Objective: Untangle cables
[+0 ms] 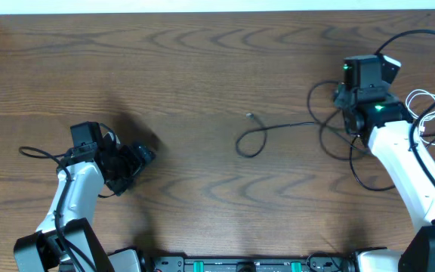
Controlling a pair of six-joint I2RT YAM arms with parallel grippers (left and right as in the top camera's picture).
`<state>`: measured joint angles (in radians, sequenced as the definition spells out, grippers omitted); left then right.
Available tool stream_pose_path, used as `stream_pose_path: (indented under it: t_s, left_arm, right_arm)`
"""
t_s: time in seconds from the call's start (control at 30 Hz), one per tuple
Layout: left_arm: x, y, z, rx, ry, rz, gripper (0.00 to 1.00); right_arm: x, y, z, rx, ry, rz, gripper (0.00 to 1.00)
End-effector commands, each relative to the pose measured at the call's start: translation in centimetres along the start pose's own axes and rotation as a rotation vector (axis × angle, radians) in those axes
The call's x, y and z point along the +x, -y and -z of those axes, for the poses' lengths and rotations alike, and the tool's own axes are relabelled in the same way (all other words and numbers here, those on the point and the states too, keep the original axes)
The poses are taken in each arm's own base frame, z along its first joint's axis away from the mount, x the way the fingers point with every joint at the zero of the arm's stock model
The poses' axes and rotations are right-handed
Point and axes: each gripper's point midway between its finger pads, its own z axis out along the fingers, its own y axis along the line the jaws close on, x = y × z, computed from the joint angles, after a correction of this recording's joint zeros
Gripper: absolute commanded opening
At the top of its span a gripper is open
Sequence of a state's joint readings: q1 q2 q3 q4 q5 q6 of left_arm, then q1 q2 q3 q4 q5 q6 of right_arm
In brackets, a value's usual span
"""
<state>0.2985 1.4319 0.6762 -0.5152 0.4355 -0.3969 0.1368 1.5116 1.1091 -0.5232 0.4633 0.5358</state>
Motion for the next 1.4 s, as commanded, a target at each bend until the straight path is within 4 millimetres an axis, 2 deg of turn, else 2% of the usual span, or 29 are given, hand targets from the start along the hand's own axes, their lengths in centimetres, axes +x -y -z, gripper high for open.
stream_pose_path:
  t_s: [0.0,0.23,0.37,0.53,1.37]
  left_arm:
    - [0.2,-0.3,-0.2,-0.004,-0.01,0.016,0.94]
    - [0.2,-0.3,-0.2,-0.005,-0.01,0.017,0.94]
    - [0.2,-0.3,-0.2,-0.006,-0.01,0.017,0.95]
    - [-0.4,-1.7,-0.2,-0.085,0.03,0.016,0.98]
    - [-0.4,-1.7,-0.2,-0.085,0.03,0.016,0.98]
  right_arm:
    - [0.9,-0.1,-0.2,-0.029,-0.046,0.014,0.99]
    - [2.0,0.5,-0.1,-0.003,-0.091,0.039,0.99]
    - [2.0,0.6,-0.1,-0.003,-0.091,0.039,0.99]
    - [2.0,0.5,-0.1,-0.003,-0.091,0.039,0.99]
    - [2.0,0.6,-0.1,-0.003,-0.092,0.039,0.99]
